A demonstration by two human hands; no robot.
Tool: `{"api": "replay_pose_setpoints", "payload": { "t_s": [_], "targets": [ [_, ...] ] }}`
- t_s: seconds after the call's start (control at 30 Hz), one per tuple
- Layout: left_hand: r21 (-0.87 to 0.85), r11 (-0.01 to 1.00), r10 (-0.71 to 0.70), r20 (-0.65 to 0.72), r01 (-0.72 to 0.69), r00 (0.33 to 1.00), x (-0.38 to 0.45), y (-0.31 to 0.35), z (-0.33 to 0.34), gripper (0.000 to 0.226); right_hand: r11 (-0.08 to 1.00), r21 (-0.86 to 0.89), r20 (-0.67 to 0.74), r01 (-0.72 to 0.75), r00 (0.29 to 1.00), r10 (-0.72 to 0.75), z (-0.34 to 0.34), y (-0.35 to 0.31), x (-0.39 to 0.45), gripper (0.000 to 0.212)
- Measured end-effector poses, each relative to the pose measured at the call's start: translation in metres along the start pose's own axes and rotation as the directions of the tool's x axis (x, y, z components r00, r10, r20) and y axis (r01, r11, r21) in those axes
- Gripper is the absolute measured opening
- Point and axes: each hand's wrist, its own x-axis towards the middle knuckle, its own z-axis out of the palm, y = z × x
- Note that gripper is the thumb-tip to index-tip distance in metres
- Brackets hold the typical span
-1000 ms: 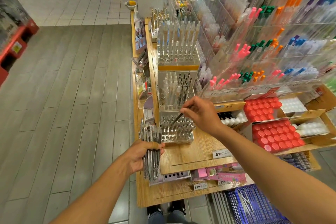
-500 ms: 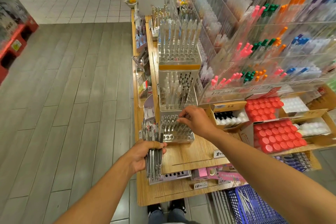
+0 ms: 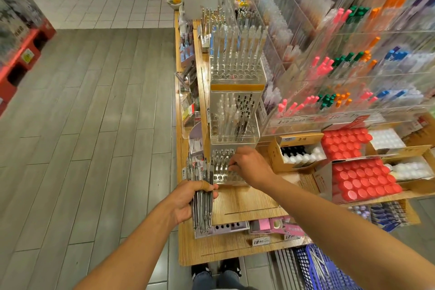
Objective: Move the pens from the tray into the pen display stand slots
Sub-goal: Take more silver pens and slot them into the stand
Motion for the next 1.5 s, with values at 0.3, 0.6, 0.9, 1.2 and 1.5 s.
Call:
{"api": "replay_pose_setpoints", "payload": {
  "t_s": [0.3,0.6,0.9,1.2,1.5],
  "targets": [
    [0.029,1.000,-0.001,-0.003,0.002,1.000,0.000,0.000,0.005,0.037,0.979,-0.204,-0.058,-0.019,0.998,0.007,0.010,-0.007,0.005,0.025],
    [0.059,0.998,0.011,0.005,-0.011,1.000,-0.001,-0.003,0.011,0.038,0.531,0.728,0.364,-0.433,0.901,0.236,-0.019,-0.033,-0.006,0.024],
    [0.020,0.998,0.062,-0.005,-0.062,0.998,-0.004,-0.004,0.012,0.029,0.296,0.832,0.395,-0.470,0.876,0.278,-0.036,-0.025,-0.007,0.004],
    [-0.055,0.995,0.078,-0.129,-0.085,0.989,-0.004,-0.003,0.005,0.037,0.780,0.599,-0.100,-0.182,0.949,0.298,-0.041,-0.011,-0.006,0.011],
    [-0.061,0.995,0.071,-0.127,-0.079,0.989,-0.006,0.000,0.003,0.026,0.936,0.323,-0.006,-0.141,0.989,0.151,-0.011,-0.007,-0.007,0.013]
  ]
}}
